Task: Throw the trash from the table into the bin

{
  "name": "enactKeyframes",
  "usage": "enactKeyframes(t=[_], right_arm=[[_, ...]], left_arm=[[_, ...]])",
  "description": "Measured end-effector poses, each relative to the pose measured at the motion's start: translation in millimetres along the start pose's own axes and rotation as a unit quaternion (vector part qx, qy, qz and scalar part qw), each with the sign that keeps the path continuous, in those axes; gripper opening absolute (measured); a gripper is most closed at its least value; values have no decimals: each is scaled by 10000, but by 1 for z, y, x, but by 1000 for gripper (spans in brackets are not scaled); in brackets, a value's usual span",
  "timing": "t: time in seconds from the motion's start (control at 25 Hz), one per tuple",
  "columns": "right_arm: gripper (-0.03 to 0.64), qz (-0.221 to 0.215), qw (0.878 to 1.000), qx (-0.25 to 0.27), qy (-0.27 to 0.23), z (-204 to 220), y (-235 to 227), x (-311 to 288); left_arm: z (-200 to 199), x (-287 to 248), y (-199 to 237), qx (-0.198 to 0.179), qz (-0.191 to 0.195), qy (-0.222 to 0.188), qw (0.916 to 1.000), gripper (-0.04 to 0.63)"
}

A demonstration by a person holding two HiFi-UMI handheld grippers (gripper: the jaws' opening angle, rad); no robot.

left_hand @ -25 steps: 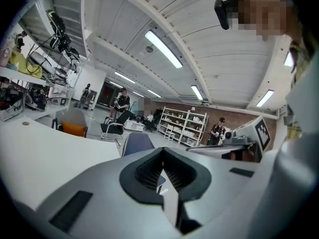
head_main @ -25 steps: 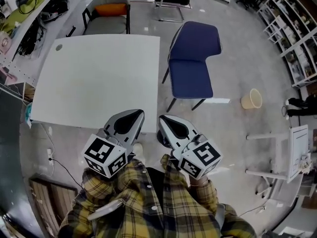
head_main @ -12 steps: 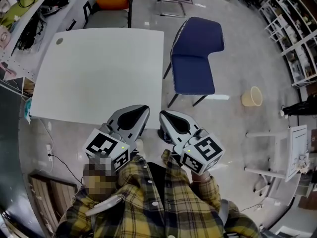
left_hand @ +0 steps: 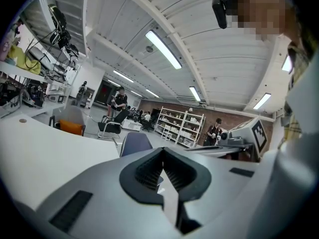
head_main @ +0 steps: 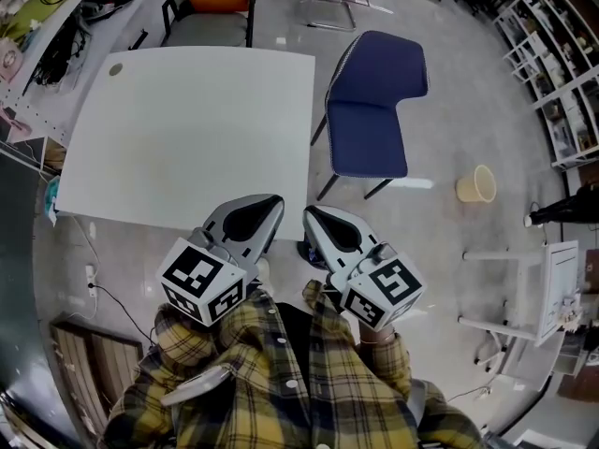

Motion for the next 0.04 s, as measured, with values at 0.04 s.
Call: enactKeyframes(t=[0.04], right_arm=[[-2, 4, 10000, -4, -14, 1, 1, -1]], left_arm=[[1, 1, 1, -5, -10, 5, 10000, 9]])
Point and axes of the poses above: the fingertips, and each gripper's own axes: x backward along the fingers, y to its left, z out of its underside, the point moved 10 cm from there along x, backward along the fingers, and after that the axes turned 12 degrees about x, right-handed, at the moved point
